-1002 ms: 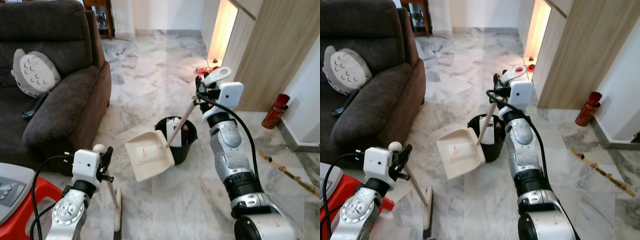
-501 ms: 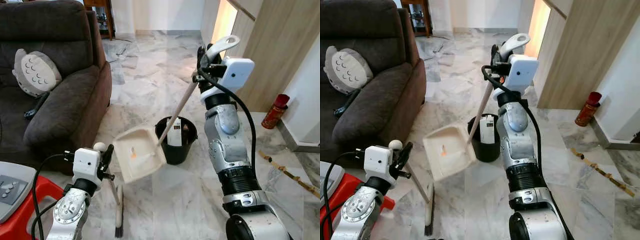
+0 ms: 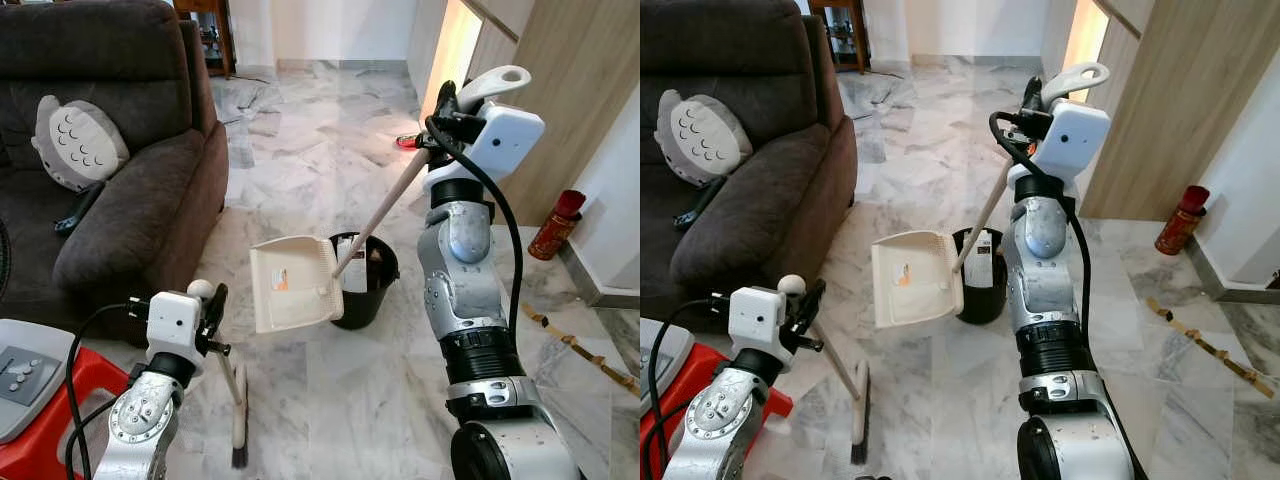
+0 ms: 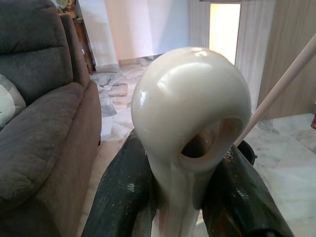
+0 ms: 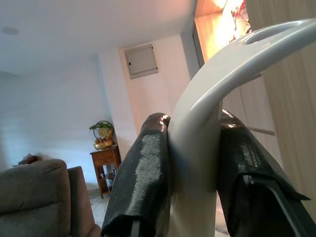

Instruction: Sweep floor

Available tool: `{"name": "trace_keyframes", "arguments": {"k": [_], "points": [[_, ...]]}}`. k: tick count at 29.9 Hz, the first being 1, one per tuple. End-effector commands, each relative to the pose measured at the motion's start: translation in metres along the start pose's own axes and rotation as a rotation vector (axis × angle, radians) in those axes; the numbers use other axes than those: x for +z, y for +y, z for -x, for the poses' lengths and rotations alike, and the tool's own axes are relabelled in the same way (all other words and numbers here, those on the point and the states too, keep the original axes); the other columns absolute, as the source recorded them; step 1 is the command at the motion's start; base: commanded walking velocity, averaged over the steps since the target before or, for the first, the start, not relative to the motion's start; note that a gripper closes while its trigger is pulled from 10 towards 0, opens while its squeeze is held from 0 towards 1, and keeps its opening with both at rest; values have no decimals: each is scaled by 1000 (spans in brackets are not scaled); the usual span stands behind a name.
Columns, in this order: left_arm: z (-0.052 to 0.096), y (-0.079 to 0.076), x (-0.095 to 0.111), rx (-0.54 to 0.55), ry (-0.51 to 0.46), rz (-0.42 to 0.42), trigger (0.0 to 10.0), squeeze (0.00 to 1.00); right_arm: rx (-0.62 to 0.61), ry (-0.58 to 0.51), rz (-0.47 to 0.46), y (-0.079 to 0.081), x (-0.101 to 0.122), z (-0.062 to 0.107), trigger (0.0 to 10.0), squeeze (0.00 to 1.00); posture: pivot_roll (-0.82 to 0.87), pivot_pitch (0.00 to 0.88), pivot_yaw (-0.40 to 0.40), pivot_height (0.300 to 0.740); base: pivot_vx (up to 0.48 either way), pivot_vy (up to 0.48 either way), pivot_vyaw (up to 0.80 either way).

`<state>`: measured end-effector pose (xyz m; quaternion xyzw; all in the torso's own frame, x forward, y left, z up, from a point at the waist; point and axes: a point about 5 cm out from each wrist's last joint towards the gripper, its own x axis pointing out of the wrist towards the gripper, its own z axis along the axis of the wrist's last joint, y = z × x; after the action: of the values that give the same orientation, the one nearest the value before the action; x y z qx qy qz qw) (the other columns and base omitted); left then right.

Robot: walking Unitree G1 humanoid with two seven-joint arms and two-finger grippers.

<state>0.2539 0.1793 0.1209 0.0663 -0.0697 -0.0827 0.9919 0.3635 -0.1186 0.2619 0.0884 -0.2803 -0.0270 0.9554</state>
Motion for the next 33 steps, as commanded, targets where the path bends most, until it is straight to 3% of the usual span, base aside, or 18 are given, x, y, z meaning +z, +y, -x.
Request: {"name": "trace_keyframes", "arguments": {"k": [1, 12, 17, 33], "points": [[-2, 3, 7, 16, -47, -26, 10000, 0, 18, -119, -20, 10, 23, -8, 10000, 0, 56, 0, -1, 740, 0, 0, 0], [-2, 6, 8, 19, -51, -31, 10000, 0, -2, -111, -24, 7, 23, -12, 10000, 0, 57, 0, 2, 740, 355, 0, 0], [-2, 6, 8, 18, -53, -31, 10000, 0, 11, -123, -15, 9, 25, -12, 10000, 0, 56, 0, 2, 740, 306, 0, -686], [-1, 7, 8, 26, -57, -29, 10000, 0, 35, -127, -37, 15, 26, -13, 10000, 0, 56, 4, -7, 740, 396, 0, 0]]}}
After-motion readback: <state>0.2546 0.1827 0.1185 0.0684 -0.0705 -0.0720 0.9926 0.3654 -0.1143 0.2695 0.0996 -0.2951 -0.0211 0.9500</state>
